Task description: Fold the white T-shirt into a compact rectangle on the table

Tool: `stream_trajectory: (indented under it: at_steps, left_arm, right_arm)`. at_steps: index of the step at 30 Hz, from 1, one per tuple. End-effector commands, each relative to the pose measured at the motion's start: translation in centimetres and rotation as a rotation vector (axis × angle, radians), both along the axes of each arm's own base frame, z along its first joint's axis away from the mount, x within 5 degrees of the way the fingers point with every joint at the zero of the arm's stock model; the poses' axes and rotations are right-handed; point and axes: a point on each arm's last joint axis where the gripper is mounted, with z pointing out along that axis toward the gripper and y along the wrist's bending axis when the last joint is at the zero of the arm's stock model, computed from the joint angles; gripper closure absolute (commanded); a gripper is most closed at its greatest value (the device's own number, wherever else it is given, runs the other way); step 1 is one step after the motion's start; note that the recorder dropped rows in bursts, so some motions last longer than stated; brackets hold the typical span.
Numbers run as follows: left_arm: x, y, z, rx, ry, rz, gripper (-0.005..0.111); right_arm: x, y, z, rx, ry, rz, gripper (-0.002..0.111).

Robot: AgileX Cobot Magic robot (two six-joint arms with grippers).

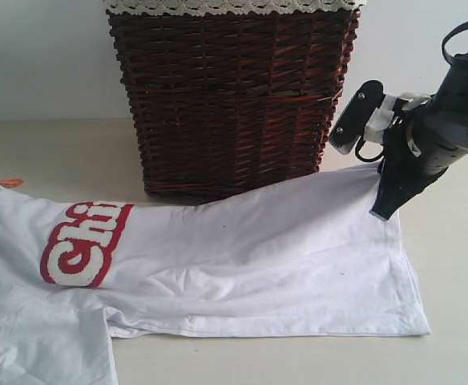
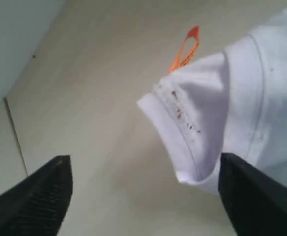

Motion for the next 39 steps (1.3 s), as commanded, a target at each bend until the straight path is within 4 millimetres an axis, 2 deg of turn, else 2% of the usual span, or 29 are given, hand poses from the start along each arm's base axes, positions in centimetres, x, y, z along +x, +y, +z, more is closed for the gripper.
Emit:
stream_trajectory:
  at_steps: [1,4,9,12,14,17,20,22,26,28,31,34,39]
  left_arm:
    - [0.1,0.0,0.1,-0.075,-0.032,0.086,0.035]
    - [0.0,-0.1,0.0,-0.121,-0.018,0.115,0.049]
    - [-0.5,-0.5,-0.1,-0.168,0.047,0.104,0.072]
    - [-1.0,-0.9,0.5,-0.252,0.059,0.142,0.084]
    - [-1.4,-1.3,1.1,-0.352,0.065,0.198,0.094]
    - [-2.3,-2.0,2.4,-0.474,0.074,0.235,0.107]
    - [-3.4,-2.9,3.9,-0.564,0.092,0.215,0.107]
    - [-4.2,-3.5,4.5,-0.622,0.134,0.189,0.107]
    - [-5.6,-5.1,4.9,-0.754,0.269,0.129,0.107]
    - [-6.1,-5.6,4.7,-0.792,0.348,0.106,0.107]
    - [-7.1,-5.8,3.1,-0.83,0.433,0.154,0.107]
    - [-8.3,-5.7,1.1,-0.826,0.461,0.213,0.107]
    - [-8.7,-6.8,0.1,-0.825,0.498,0.225,0.107]
  right_arm:
    - [0.3,-0.4,0.9,0.0,-0.082,-0.06,0.054]
    - [0.2,-0.6,1.6,0.022,-0.114,-0.11,0.047]
    - [-0.4,-0.6,2.4,0.098,-0.115,-0.163,0.047]
    - [-0.8,-0.7,3.1,0.13,-0.117,-0.198,0.049]
    - [-1.2,-0.9,3.5,0.142,-0.108,-0.235,0.055]
    - [-2.0,-1.1,4.3,0.172,-0.089,-0.281,0.074]
    - [-3.1,-1.0,5.3,0.209,-0.038,-0.261,0.099]
    - [-3.9,-0.8,6.0,0.243,-0.009,-0.229,0.108]
    - [-5.4,-0.1,6.5,0.336,0.097,-0.193,0.108]
    - [-6.1,0.5,5.6,0.38,0.197,-0.179,0.108]
    - [-6.9,1.3,3.2,0.428,0.312,-0.139,0.108]
    - [-7.1,1.3,1.2,0.418,0.326,-0.121,0.108]
    - [-6.0,1.6,0.1,0.466,0.267,-0.158,0.108]
